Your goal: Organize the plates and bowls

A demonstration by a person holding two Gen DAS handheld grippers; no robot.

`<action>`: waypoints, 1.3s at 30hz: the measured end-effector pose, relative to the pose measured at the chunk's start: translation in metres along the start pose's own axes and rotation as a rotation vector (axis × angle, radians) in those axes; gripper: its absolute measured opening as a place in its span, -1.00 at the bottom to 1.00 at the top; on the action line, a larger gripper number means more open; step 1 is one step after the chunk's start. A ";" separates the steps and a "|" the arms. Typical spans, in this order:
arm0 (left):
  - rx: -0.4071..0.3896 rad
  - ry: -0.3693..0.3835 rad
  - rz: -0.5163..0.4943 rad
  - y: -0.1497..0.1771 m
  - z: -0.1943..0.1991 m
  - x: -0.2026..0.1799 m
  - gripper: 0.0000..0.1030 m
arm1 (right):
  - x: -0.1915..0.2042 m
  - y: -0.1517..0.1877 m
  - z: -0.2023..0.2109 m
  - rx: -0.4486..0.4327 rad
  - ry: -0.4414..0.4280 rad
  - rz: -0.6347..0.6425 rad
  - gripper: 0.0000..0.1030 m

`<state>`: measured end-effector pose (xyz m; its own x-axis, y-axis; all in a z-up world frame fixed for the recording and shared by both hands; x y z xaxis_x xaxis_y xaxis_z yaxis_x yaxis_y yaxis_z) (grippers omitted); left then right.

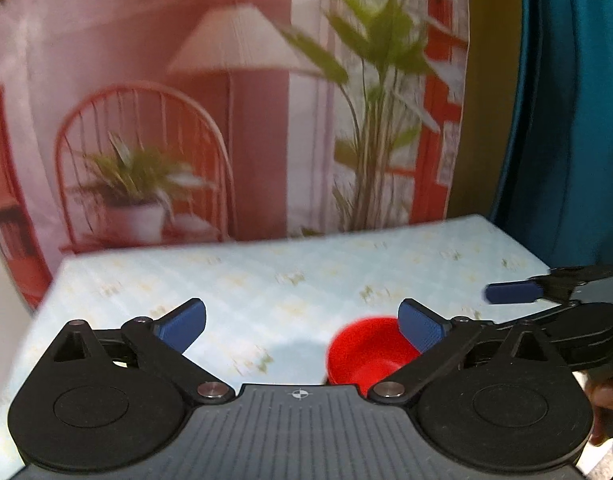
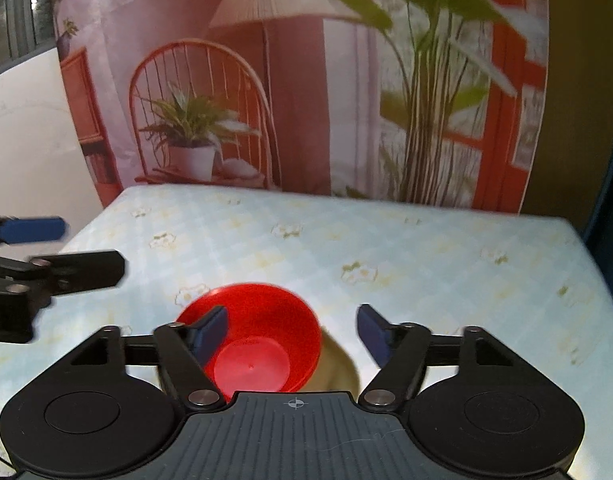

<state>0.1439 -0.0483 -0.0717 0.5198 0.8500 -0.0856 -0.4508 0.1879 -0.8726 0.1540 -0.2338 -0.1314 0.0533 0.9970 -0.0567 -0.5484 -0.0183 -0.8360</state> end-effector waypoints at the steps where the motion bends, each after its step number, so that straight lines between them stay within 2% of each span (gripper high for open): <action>1: -0.006 -0.015 -0.008 -0.003 0.004 -0.001 1.00 | -0.001 -0.003 0.005 -0.013 0.007 0.000 0.59; 2: -0.011 -0.031 -0.012 -0.007 0.009 -0.003 1.00 | -0.003 -0.005 0.010 -0.024 0.013 -0.002 0.75; 6: -0.026 -0.093 -0.035 -0.018 0.025 -0.010 1.00 | -0.010 -0.015 0.028 -0.079 0.047 -0.015 0.99; 11: -0.052 -0.118 -0.052 -0.028 0.048 -0.017 1.00 | -0.019 -0.028 0.050 -0.119 0.057 -0.044 0.99; 21: -0.125 -0.133 0.021 -0.043 0.090 -0.021 1.00 | -0.027 -0.042 0.105 -0.235 0.065 -0.100 0.99; 25: -0.130 -0.150 0.039 -0.046 0.098 -0.021 1.00 | -0.026 -0.042 0.121 -0.277 0.078 -0.118 0.99; 30: -0.146 -0.180 0.031 -0.048 0.110 -0.020 1.00 | -0.032 -0.043 0.132 -0.275 0.041 -0.185 0.99; 39: -0.155 -0.190 0.009 -0.049 0.117 -0.025 1.00 | -0.034 -0.042 0.137 -0.276 0.060 -0.186 0.99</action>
<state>0.0684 -0.0212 0.0292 0.3634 0.9315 -0.0147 -0.3306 0.1142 -0.9368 0.0604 -0.2564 -0.0197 0.1848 0.9791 0.0850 -0.2787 0.1351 -0.9508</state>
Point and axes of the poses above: each gripper's, at about its wrist camera, not at the fingertips, and z roughly against the way its jaws point, x to its left, y to its underside, the point moved 2 cm from there along -z, roughly the way its jaws point, and after that the axes turned 14 degrees about y, right-handed, at the moved point
